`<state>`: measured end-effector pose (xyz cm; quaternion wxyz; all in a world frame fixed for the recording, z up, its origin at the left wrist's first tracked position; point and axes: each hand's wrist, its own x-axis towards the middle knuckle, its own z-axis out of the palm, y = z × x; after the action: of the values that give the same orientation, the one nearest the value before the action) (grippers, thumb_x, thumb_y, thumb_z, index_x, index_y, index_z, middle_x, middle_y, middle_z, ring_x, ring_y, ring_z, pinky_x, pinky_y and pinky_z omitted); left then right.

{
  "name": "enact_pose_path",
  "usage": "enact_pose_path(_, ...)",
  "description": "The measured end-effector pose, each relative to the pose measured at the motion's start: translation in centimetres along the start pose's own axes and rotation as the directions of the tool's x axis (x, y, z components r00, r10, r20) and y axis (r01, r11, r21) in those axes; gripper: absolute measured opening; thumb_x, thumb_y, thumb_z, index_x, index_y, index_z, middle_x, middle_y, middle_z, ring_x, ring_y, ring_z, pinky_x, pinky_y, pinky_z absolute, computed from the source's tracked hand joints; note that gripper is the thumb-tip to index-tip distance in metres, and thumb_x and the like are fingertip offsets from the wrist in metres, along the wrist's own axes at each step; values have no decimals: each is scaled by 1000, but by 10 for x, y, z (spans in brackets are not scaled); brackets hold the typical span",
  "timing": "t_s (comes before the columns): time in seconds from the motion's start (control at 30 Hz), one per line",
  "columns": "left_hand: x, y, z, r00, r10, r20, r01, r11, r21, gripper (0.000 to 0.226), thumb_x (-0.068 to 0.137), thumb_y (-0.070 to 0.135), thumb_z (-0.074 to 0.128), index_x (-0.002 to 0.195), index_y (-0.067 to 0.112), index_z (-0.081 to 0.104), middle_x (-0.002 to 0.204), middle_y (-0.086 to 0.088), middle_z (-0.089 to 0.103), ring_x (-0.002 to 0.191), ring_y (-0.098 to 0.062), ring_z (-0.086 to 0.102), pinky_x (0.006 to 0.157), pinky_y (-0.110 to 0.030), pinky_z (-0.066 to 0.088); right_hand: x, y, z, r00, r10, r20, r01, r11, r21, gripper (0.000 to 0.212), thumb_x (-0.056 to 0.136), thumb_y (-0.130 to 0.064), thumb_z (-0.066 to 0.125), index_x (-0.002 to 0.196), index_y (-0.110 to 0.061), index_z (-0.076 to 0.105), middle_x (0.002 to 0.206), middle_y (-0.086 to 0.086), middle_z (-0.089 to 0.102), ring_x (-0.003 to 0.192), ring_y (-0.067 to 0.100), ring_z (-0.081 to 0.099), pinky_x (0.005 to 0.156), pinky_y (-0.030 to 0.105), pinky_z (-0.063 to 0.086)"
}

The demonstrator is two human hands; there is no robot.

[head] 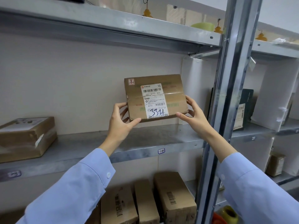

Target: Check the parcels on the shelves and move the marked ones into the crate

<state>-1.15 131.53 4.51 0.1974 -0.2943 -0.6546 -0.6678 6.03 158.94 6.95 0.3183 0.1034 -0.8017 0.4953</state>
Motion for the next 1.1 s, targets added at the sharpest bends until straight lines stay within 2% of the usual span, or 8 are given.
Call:
enact_pose_path(0.13, -1, 1, 4, 999, 42, 0, -42, 999, 10, 70, 73, 4, 83, 124, 25, 40, 126, 22, 47, 127, -10, 50, 102, -26, 48, 0, 0, -3, 1000, -8, -13, 8, 1000, 10, 78, 84, -22, 77, 147, -29, 32, 150, -9, 39, 131, 11, 45, 94, 10, 45)
enact_pose_path(0.3, 0, -3, 10, 998, 60, 21, -60, 997, 43, 74, 70, 9, 86, 125, 29, 42, 128, 22, 49, 126, -14, 52, 106, -39, 47, -3, 6, -12, 1000, 6, -30, -6, 1000, 8, 76, 84, -19, 77, 145, -28, 31, 148, -7, 40, 126, 8, 47, 87, 4, 44)
enact_pose_path(0.47, 2, -4, 23, 999, 38, 25, -41, 988, 146, 63, 74, 26, 85, 124, 28, 48, 118, 24, 56, 116, -3, 56, 101, -26, 47, -3, 16, -22, 994, 92, -65, -92, 996, 9, 67, 87, -28, 72, 144, -25, 36, 136, -7, 50, 120, 11, 52, 92, 25, 49)
enact_pose_path(0.57, 2, -12, 32, 1000, -6, 15, 3, 973, 229, 51, 76, 36, 82, 118, 31, 54, 109, 26, 60, 107, 0, 57, 100, -31, 46, -1, 26, -25, 982, 157, -103, -158, 987, 4, 58, 89, -36, 70, 139, -25, 44, 126, -4, 55, 110, 8, 56, 76, 23, 50)
enact_pose_path(0.67, 2, -22, 39, 998, -53, 32, 42, 958, 285, 48, 77, 40, 80, 117, 30, 57, 111, 17, 64, 108, -8, 61, 99, -32, 46, 1, 41, -27, 972, 204, -118, -204, 979, 6, 54, 89, -41, 69, 136, -26, 47, 126, 4, 58, 112, 17, 58, 77, 25, 50)
enact_pose_path(0.83, 3, -28, 47, 992, -79, 95, 40, 931, 364, 52, 79, 32, 79, 124, 26, 55, 105, 13, 61, 99, -9, 59, 87, -19, 36, 5, 65, -29, 957, 268, -110, -269, 963, 7, 57, 86, -46, 71, 134, -24, 50, 124, 7, 62, 114, 21, 60, 82, 29, 51)
enact_pose_path(1.0, 5, -34, 48, 986, -89, 139, 31, 926, 376, 48, 79, 28, 80, 121, 24, 56, 100, 13, 62, 95, -12, 63, 89, -23, 44, 8, 78, -27, 944, 310, -112, -311, 950, 9, 55, 86, -44, 71, 133, -24, 51, 120, 7, 63, 108, 19, 63, 86, 33, 54)
enact_pose_path(1.1, 6, -39, 50, 985, -78, 154, 10, 916, 402, 47, 78, 28, 80, 119, 25, 57, 103, 9, 63, 94, -12, 63, 84, -18, 41, 6, 83, -27, 935, 335, -118, -336, 942, 16, 51, 87, -44, 71, 131, -26, 52, 119, 5, 64, 109, 20, 64, 91, 40, 55)
